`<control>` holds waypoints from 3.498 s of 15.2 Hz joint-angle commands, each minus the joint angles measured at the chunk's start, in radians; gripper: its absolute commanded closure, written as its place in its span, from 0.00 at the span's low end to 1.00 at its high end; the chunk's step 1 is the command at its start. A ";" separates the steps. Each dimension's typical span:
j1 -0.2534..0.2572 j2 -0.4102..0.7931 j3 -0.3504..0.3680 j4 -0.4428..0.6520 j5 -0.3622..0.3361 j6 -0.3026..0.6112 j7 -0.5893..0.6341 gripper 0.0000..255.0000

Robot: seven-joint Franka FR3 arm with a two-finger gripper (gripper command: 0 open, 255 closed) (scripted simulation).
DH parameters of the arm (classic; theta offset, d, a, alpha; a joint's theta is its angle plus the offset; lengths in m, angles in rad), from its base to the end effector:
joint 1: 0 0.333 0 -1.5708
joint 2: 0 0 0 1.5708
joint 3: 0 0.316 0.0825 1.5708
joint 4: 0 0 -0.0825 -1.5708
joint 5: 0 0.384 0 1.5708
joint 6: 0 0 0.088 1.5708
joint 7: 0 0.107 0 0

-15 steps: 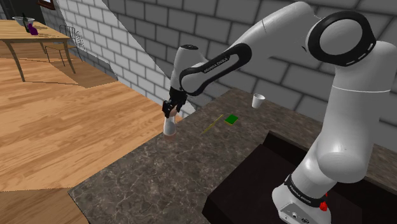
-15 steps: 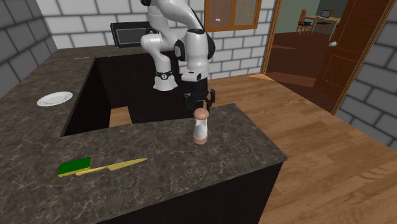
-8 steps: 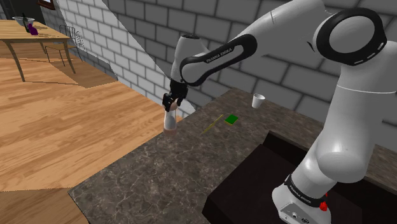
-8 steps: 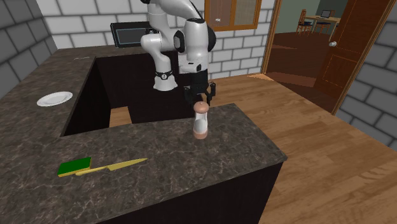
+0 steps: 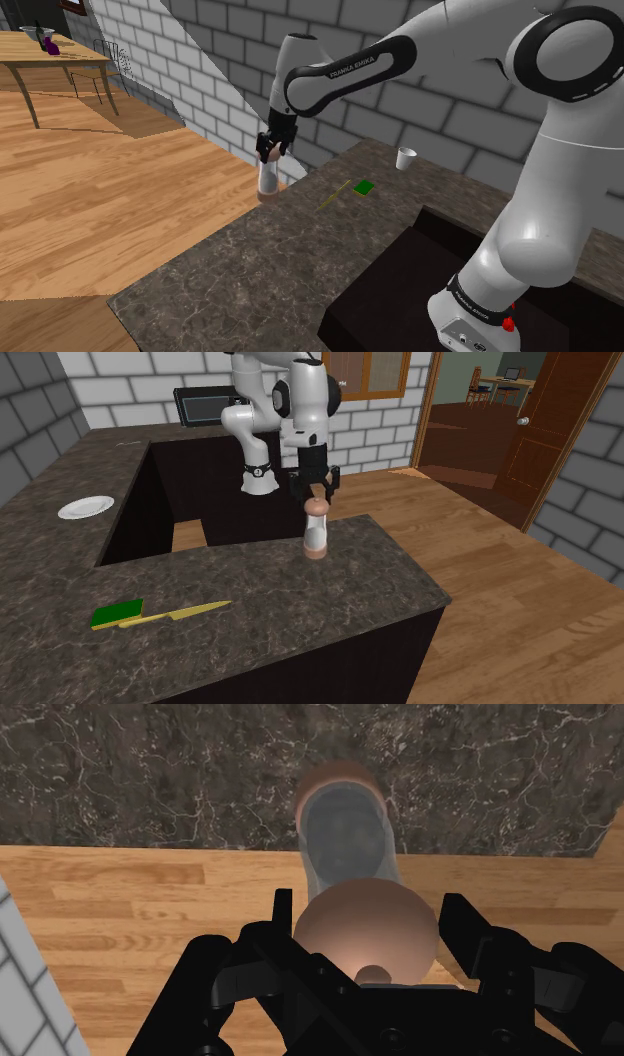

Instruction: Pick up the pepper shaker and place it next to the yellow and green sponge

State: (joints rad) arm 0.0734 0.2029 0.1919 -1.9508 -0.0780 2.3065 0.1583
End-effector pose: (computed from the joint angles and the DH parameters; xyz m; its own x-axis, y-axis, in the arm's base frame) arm 0.5937 0.1548 0.3932 0.9766 0.1457 0.1583 0.1473 -0.9891 0.0019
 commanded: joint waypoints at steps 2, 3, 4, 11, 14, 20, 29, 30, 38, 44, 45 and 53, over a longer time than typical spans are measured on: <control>-0.002 -0.017 0.001 0.019 0.006 -0.035 -0.006 1.00; -0.002 -0.022 0.001 0.026 0.008 -0.047 -0.007 1.00; -0.003 -0.027 0.002 0.033 0.010 -0.060 -0.009 1.00; -0.032 -0.074 -0.013 0.034 0.034 -0.106 -0.065 1.00; -0.072 -0.108 -0.039 -0.008 0.057 -0.095 -0.143 1.00; -0.149 -0.150 -0.100 -0.060 0.096 -0.086 -0.300 1.00; -0.260 -0.153 -0.198 -0.060 0.142 -0.097 -0.533 1.00; -0.272 -0.149 -0.209 -0.054 0.147 -0.100 -0.559 1.00; -0.374 -0.083 -0.289 0.035 0.189 -0.137 -0.758 1.00; -0.455 0.004 -0.337 0.154 0.227 -0.184 -0.898 1.00; -0.469 0.021 -0.344 0.178 0.233 -0.193 -0.921 1.00; -0.508 0.090 -0.358 0.207 0.260 -0.162 -0.987 1.00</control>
State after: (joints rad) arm -0.4351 0.2877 -0.1666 -1.7383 0.1804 2.1334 -0.8277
